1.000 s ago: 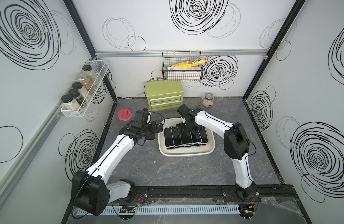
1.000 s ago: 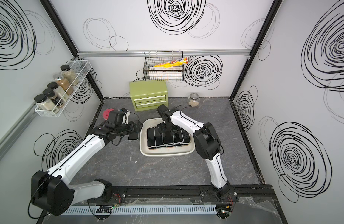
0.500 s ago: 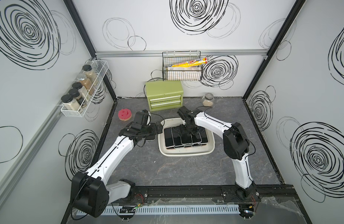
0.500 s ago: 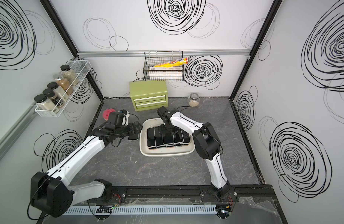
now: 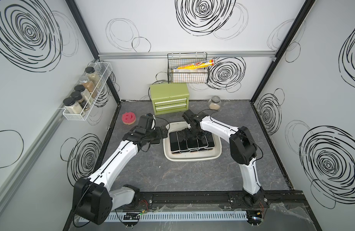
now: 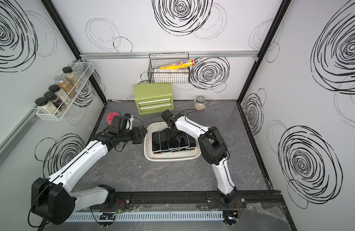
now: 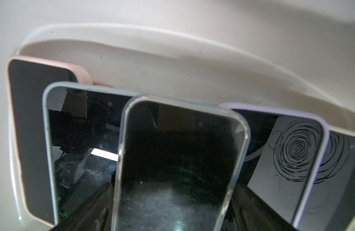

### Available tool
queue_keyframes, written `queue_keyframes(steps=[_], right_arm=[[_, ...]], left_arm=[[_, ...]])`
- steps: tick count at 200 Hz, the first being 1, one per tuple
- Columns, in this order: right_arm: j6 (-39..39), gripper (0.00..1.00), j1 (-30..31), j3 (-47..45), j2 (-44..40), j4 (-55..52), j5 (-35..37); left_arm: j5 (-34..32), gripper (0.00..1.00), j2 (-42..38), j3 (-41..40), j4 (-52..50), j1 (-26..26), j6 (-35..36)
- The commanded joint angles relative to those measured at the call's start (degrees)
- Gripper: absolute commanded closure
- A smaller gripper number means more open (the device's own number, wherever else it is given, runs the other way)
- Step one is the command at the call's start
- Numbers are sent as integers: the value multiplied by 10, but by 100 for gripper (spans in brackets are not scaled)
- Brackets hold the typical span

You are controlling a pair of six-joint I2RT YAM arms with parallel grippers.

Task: Take the phone out of the storage box
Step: Pick up the phone from the storage box.

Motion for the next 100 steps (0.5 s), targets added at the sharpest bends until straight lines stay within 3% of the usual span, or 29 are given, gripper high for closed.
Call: queue_keyframes(steps=[1,41,100], right_arm=[[3,13,2,-40,27,-10,-33],[9,33,2,-33,7,-5,-48],[3,30,1,-6,11,-26,-45]], left_arm=[[4,1,-12,-8,14,-3,1],[45,1,-26,-20,42,-3,-5],[73,1,-32,-32,69,-4,-12]])
